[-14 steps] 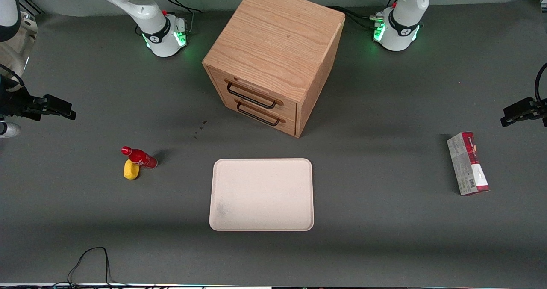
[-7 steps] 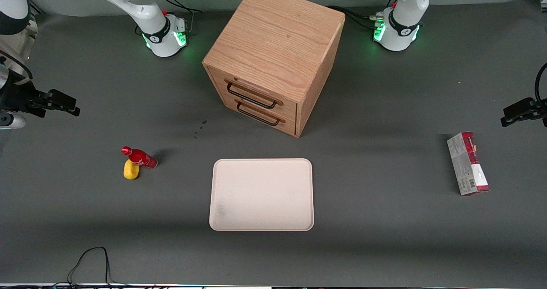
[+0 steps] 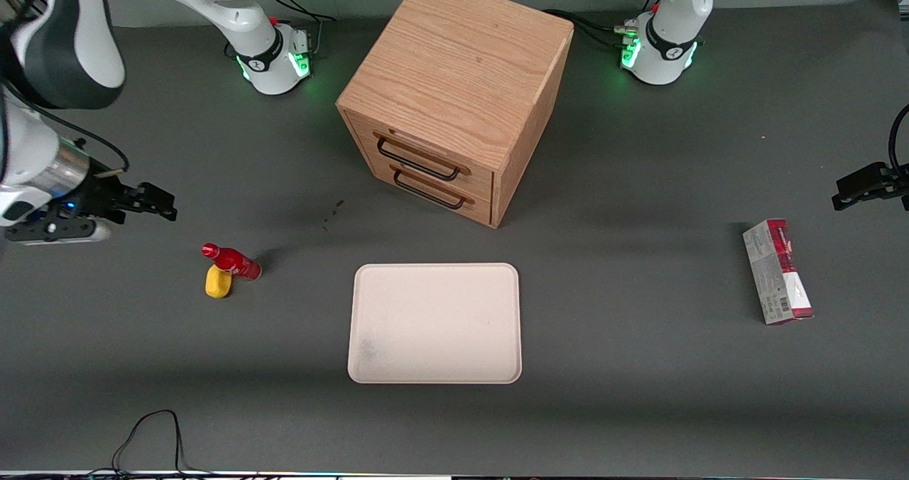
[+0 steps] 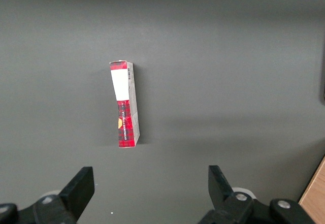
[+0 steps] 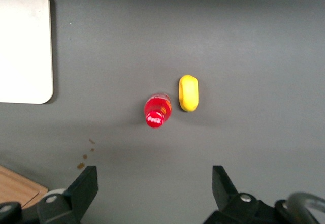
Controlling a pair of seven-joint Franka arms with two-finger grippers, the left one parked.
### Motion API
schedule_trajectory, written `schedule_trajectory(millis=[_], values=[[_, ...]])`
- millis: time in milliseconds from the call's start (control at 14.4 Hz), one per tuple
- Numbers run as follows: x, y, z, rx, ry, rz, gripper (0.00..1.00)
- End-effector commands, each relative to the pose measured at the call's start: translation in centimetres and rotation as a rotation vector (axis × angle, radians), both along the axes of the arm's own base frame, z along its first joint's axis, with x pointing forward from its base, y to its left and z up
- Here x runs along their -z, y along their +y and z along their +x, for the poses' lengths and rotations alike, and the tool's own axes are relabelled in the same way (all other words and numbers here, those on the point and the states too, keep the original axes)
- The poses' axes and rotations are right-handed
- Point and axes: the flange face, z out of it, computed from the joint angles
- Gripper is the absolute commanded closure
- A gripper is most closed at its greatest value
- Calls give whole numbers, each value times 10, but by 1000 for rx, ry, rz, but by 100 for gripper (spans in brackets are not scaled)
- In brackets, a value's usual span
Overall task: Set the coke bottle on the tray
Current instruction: 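Move the open right gripper down over the red Coca-Cola bottle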
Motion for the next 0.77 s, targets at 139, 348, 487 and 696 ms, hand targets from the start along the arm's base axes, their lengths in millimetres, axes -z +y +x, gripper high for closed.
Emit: schedule_trajectory(millis=[139,348,487,696], values=[[61,1,-9,-9,-48,17,0],[87,0,-2,-6,-30,17,0],[108,0,4,-5,-22,17,0],[129,3,10,-9,-4,17,0]])
